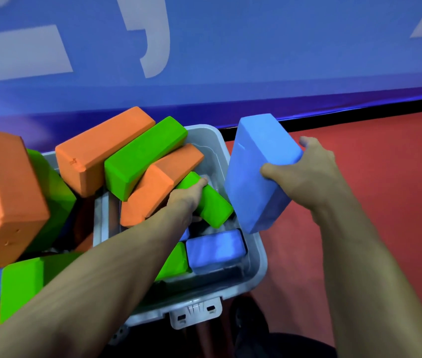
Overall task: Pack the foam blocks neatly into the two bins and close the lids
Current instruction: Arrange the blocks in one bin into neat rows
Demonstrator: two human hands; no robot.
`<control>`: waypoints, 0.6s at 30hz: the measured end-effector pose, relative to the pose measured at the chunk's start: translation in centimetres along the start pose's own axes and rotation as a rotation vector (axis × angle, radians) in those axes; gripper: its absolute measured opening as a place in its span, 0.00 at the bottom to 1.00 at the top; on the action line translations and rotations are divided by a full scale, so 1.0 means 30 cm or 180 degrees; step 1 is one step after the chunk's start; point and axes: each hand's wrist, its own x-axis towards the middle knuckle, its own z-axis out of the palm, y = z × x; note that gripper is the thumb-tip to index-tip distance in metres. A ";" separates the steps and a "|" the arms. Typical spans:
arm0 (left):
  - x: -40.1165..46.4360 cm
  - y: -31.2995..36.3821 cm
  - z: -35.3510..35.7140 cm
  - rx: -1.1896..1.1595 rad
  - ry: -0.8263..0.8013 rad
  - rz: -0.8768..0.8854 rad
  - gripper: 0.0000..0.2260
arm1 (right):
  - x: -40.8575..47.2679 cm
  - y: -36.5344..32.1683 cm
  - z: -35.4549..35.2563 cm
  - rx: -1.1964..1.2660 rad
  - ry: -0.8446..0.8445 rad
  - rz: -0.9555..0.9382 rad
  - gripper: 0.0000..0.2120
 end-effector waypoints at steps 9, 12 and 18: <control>-0.137 -0.060 -0.021 0.2052 0.0422 0.1419 0.41 | -0.016 -0.064 0.018 0.0137 0.0257 -0.0207 0.35; -0.157 -0.054 -0.078 0.2265 0.0353 0.1613 0.41 | -0.025 -0.068 0.020 0.0216 0.0269 -0.0243 0.36; -0.212 -0.023 -0.212 0.1912 0.0297 0.2002 0.29 | -0.036 -0.068 0.012 0.0320 0.0273 -0.0275 0.40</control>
